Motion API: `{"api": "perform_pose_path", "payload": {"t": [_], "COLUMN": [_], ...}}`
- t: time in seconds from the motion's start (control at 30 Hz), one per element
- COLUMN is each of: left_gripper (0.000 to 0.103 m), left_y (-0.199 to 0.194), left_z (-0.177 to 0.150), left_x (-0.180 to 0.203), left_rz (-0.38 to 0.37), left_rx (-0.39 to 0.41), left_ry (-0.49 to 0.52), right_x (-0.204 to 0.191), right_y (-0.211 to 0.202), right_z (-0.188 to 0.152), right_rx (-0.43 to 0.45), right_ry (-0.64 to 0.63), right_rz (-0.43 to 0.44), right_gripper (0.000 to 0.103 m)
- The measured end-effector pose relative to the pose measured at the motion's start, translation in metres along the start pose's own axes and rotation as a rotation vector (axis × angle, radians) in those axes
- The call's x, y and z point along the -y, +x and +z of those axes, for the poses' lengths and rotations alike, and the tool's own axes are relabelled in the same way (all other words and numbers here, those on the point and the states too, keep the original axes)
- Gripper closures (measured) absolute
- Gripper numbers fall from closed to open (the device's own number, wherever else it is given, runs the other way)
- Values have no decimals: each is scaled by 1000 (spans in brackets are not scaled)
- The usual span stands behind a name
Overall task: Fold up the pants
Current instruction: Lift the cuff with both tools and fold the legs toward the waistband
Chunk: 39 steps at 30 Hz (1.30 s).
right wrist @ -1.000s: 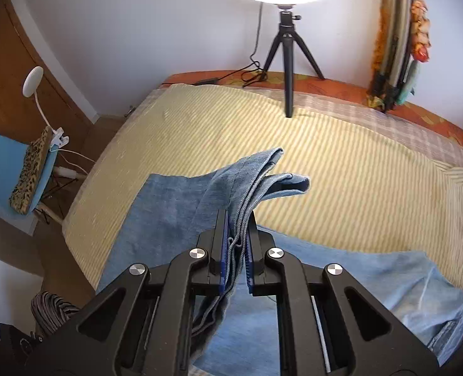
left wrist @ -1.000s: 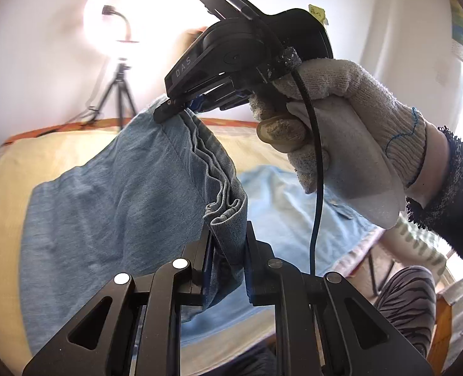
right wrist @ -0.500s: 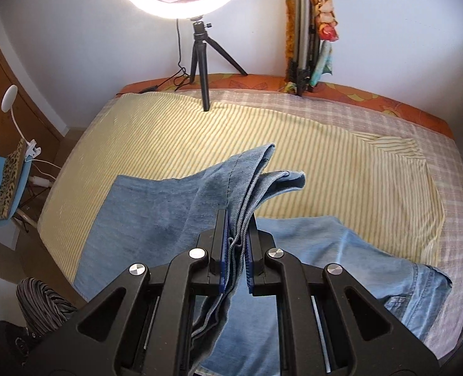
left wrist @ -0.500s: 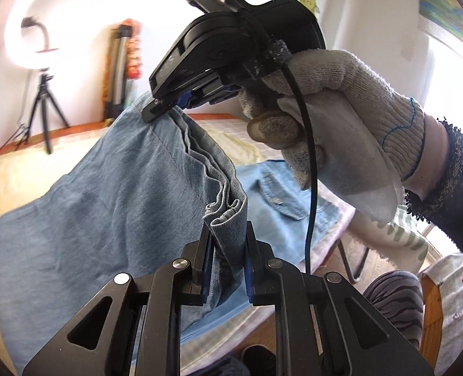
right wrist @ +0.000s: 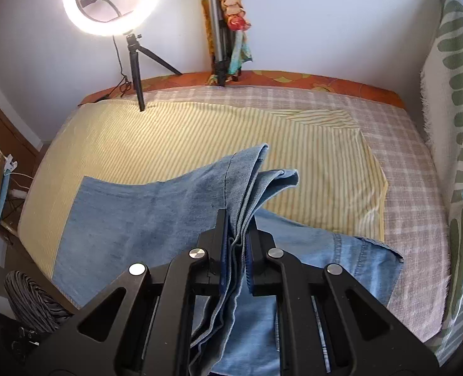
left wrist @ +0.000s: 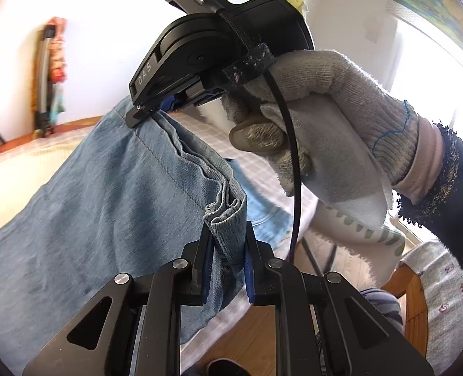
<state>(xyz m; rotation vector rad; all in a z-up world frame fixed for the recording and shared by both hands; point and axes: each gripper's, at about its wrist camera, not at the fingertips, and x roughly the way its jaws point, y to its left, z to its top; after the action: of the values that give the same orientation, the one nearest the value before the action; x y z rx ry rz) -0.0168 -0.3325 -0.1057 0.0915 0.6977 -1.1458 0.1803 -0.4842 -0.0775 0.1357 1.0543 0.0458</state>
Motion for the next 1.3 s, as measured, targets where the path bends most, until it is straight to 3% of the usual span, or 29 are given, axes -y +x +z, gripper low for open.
{"api": "perform_pose_path", "payload": {"t": [0.4, 0.67, 1.07, 1.17, 1.3], "left_gripper": [88, 88, 88, 84, 70], "left_y": [61, 97, 119, 119, 109], "left_z": [14, 9, -1, 0, -1], "left_x": [29, 34, 35, 31, 27], "left_rz": [-105, -129, -137, -142, -126], "left_rx": [-53, -118, -196, -227, -260], "left_ry": [14, 28, 33, 14, 17], "right_x": [90, 134, 156, 155, 155], "right_y": [0, 21, 52, 54, 56], "right_z": [-22, -46, -65, -67, -66], "right_rx": [-14, -48, -80, -80, -83], "right_ry": [118, 176, 214, 213, 200], "right_rz": [-43, -35, -9, -13, -25], "right_gripper": [93, 93, 94, 94, 94]}}
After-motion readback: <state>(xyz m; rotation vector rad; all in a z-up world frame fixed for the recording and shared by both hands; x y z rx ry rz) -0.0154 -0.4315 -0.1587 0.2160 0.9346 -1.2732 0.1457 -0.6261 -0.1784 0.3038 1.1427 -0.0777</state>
